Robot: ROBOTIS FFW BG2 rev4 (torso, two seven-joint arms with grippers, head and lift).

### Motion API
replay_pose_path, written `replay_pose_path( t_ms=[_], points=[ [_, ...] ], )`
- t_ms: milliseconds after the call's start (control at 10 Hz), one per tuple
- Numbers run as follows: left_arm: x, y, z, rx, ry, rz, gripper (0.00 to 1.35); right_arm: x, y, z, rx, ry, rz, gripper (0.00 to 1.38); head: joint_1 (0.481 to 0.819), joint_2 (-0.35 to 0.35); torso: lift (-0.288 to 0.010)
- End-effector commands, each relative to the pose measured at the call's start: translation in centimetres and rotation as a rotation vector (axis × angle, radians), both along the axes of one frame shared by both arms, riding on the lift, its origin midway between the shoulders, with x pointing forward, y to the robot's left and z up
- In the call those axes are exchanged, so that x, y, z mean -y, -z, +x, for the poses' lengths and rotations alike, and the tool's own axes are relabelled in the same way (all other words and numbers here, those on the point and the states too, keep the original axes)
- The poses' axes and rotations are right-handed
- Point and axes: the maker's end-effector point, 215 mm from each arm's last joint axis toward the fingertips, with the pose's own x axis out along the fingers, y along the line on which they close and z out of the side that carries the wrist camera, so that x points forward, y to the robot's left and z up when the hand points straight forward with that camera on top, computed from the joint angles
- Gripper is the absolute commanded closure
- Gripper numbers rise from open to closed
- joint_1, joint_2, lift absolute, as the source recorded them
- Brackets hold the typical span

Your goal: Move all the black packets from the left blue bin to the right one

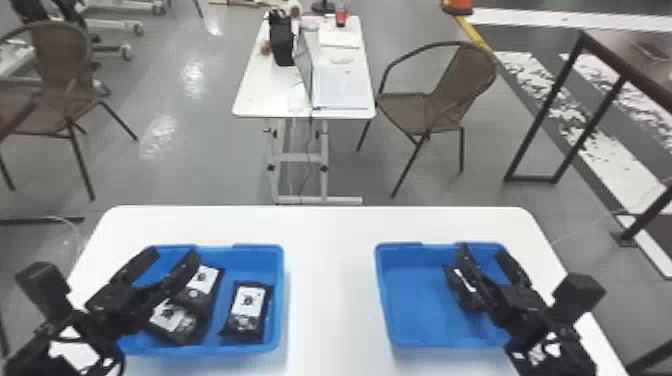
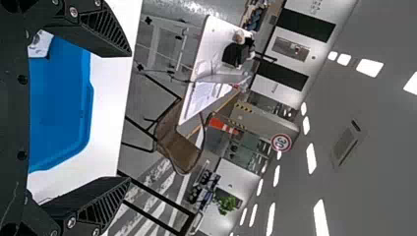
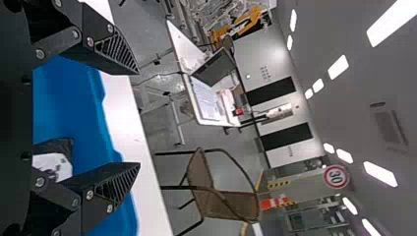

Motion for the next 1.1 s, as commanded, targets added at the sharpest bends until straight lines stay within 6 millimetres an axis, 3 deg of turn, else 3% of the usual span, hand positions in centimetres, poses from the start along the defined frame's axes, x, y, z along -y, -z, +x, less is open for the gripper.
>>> replay_pose_path(
  t_ms=[0,200,300,600,800,1000],
  points=[
    [-0.9,1.7,-0.4,-0.055,-0.003,0.051,0.16,-2.2,-4.2,-1.5,0.076,-0.038,-0.103,0.29,0.695,-0.047,0.0],
    [-2.7,4.9,-1.4,-0.163,-0.018,0.139,0.16,-5.2,-7.4,-4.3,0.118,-0.097,-0.181,0.32,0.695,-0.01,0.0],
    [-3.5,6.4,-2.0,-0.203,-0.023,0.177,0.16,-6.6,-7.8,-5.5,0.119,-0.12,-0.21,0.32,0.695,0.015,0.0],
    [-5.5,8.8,-1.4,-0.267,-0.049,0.217,0.15,-6.9,-7.3,-7.0,0.095,-0.13,-0.209,0.32,0.695,0.085,0.0],
    [-4.6,10.3,0.9,-0.312,0.022,0.247,0.15,-7.3,-8.0,-6.6,0.111,-0.139,-0.198,0.32,0.695,0.099,0.0],
    [-2.7,12.8,1.5,-0.389,0.139,0.265,0.16,-7.6,-9.1,-5.7,0.137,-0.148,-0.181,0.32,0.695,0.09,0.0]
  ],
)
